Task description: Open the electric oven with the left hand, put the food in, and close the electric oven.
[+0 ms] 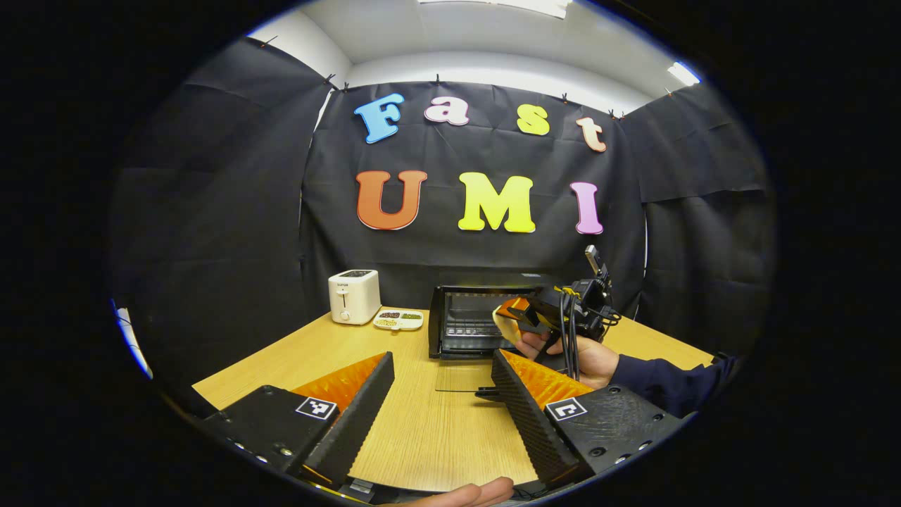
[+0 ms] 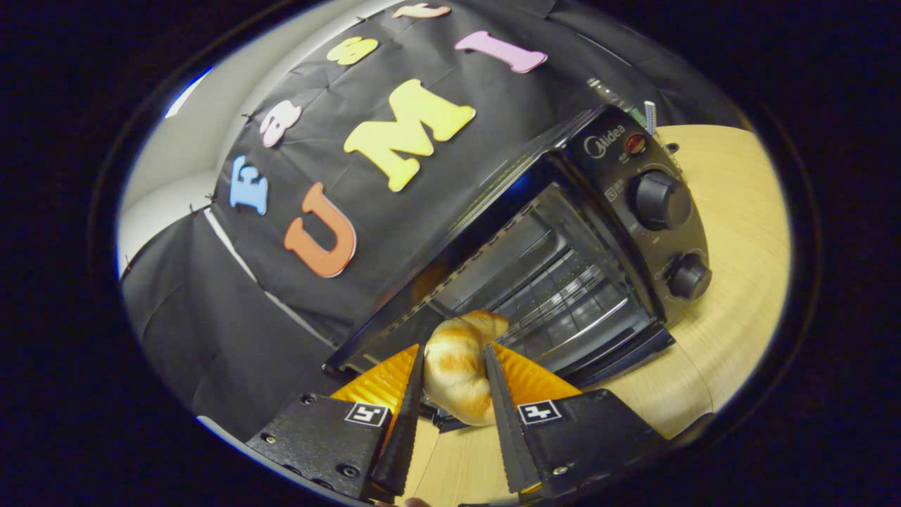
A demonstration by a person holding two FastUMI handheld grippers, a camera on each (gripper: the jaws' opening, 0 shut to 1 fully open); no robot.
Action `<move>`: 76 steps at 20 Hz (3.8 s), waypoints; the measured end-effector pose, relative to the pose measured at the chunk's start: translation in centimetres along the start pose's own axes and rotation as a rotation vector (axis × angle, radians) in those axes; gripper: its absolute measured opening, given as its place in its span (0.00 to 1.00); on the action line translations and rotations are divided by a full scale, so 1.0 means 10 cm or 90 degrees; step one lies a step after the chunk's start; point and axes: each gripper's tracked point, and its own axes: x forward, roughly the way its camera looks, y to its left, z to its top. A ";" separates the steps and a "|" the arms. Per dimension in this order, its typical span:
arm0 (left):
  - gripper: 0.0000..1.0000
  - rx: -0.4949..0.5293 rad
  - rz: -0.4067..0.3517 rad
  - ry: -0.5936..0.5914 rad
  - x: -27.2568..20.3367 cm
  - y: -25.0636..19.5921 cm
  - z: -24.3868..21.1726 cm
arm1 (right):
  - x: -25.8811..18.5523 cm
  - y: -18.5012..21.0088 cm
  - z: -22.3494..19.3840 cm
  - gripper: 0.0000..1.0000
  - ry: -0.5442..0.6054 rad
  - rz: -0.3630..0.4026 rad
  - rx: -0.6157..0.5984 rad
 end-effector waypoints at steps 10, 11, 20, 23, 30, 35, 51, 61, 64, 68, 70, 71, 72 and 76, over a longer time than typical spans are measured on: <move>0.92 0.005 0.008 0.042 0.16 0.06 -0.24 | 0.60 -0.15 0.17 0.53 -0.083 -0.076 -0.168; 0.92 0.002 0.008 0.044 0.17 0.06 -0.25 | 0.63 -0.18 0.12 0.51 -0.068 -0.077 -0.180; 0.92 0.015 0.014 0.061 0.13 -0.09 -0.33 | 0.05 -0.02 0.05 0.92 -0.051 -0.026 -0.258; 0.92 0.011 0.000 0.063 0.10 -0.21 -0.36 | -0.36 0.10 0.09 0.93 -0.061 0.006 -0.289; 0.92 -0.023 -0.031 0.110 0.18 -0.47 -0.69 | -1.52 0.11 0.41 0.96 -0.095 0.039 -0.355; 0.93 -0.028 -0.079 0.163 0.46 -0.84 -0.99 | -2.33 -0.17 0.87 0.99 -0.175 -0.008 -0.439; 0.94 0.053 -0.073 0.229 1.10 -1.31 -1.47 | -3.65 -0.50 1.51 0.95 -0.308 -0.013 -0.397; 0.95 0.058 -0.041 0.230 1.27 -1.27 -1.42 | -3.61 -0.58 1.44 0.96 -0.296 -0.010 -0.387; 0.95 0.041 -0.040 0.229 1.25 -1.27 -1.42 | -3.60 -0.57 1.40 0.96 -0.291 -0.013 -0.392; 0.96 0.038 -0.034 0.227 1.24 -1.28 -1.50 | -3.58 -0.56 1.35 0.96 -0.283 -0.011 -0.400; 0.96 0.033 -0.033 0.218 1.25 -1.27 -1.47 | -3.55 -0.58 1.31 0.96 -0.273 -0.011 -0.397; 0.96 0.024 -0.032 0.213 1.25 -1.27 -1.47 | -3.53 -0.58 1.29 1.00 -0.266 -0.009 -0.393; 0.96 0.017 -0.031 0.203 1.25 -1.27 -1.42 | -3.52 -0.58 1.28 0.96 -0.262 -0.008 -0.389; 0.95 0.001 -0.030 0.182 1.30 -1.27 -1.36 | -3.50 -0.58 1.28 0.96 -0.257 -0.007 -0.379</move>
